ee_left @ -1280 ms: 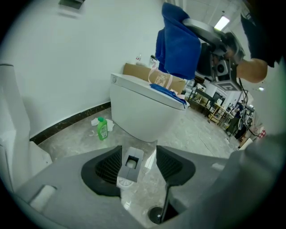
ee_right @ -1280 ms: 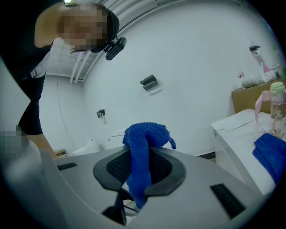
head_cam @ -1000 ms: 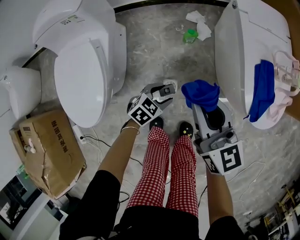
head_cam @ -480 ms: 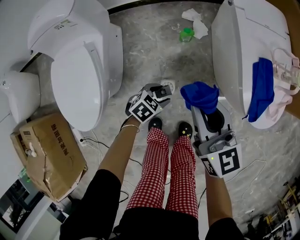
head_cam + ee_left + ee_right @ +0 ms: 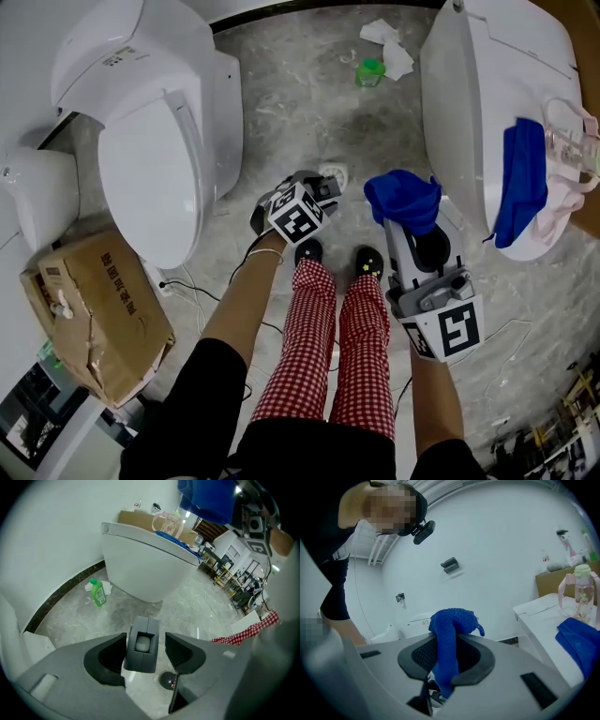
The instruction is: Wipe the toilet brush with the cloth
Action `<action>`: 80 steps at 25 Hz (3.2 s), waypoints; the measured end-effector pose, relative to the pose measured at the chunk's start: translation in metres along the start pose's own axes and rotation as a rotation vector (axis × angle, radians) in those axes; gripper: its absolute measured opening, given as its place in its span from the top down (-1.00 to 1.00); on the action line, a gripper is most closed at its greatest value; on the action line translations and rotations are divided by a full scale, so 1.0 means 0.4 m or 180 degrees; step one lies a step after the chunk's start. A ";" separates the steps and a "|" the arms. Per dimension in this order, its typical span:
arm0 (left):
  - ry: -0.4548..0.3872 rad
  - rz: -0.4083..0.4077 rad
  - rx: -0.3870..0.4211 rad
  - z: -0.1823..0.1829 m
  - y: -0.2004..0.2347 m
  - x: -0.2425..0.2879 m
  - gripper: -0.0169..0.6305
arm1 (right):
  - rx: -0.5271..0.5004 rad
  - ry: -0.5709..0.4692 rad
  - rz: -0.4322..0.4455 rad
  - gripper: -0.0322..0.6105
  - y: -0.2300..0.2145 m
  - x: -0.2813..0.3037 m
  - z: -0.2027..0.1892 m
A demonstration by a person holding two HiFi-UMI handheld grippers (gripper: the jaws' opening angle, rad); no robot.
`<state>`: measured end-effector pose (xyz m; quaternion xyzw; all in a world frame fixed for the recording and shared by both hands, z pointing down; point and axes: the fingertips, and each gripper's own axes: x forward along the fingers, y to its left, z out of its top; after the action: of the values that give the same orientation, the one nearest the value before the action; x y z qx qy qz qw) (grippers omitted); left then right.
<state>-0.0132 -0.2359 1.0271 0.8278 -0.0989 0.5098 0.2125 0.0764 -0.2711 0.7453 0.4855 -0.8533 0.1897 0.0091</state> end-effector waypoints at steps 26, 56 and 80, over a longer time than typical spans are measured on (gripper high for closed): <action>0.0507 -0.0057 0.0029 -0.030 0.004 0.098 0.20 | 0.0055 0.0068 -0.0204 0.64 -0.061 -0.068 -0.033; 0.0571 0.0161 0.0026 -0.039 0.036 0.041 0.36 | 0.0051 0.0065 -0.0285 0.64 -0.065 -0.088 -0.025; -0.0372 0.0500 -0.0551 -0.035 0.018 -0.233 0.36 | -0.0102 -0.0054 0.0017 0.64 0.090 -0.065 0.068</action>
<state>-0.0699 -0.2410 0.9518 0.8243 -0.2193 0.4653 0.2365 0.0649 -0.2423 0.7036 0.4846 -0.8576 0.1720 0.0091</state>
